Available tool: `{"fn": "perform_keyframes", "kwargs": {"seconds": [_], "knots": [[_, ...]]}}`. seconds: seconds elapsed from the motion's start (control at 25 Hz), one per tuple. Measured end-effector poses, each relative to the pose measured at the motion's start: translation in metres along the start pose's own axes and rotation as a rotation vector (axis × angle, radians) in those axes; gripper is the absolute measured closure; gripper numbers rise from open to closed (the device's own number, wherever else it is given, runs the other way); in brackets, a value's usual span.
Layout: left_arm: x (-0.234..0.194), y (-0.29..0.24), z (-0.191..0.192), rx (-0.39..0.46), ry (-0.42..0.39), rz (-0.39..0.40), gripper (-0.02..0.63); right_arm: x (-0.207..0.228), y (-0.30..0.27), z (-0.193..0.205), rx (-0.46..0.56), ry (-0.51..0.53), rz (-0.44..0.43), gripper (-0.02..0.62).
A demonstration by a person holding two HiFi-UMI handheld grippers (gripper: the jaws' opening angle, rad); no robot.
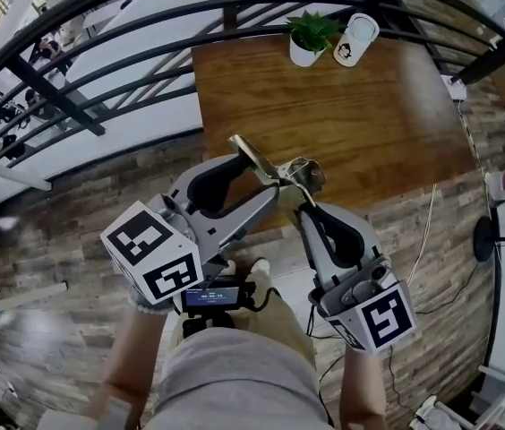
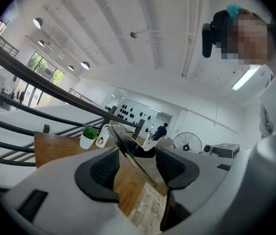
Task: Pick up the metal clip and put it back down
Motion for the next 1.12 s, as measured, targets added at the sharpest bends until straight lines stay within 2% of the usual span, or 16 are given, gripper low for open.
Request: {"fn": "perform_keyframes", "kwargs": {"seconds": [0.52, 1.12], "knots": [[-0.017, -0.004, 0.024, -0.060, 0.034, -0.033, 0.365, 0.006, -0.009, 0.024, -0.051, -0.036, -0.029, 0.571], [-0.047, -0.027, 0.076, -0.167, 0.086, -0.087, 0.365, 0.025, -0.019, 0.076, -0.116, -0.125, -0.054, 0.571]]}}
Point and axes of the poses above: the fingertips, and each gripper's own axes: y backward along the fingers, x to its right, z out of its underside, the point moved 5 cm from there along y, backward along the fingers, and after that the axes turned 14 degrees about -z, right-handed, at the moved point
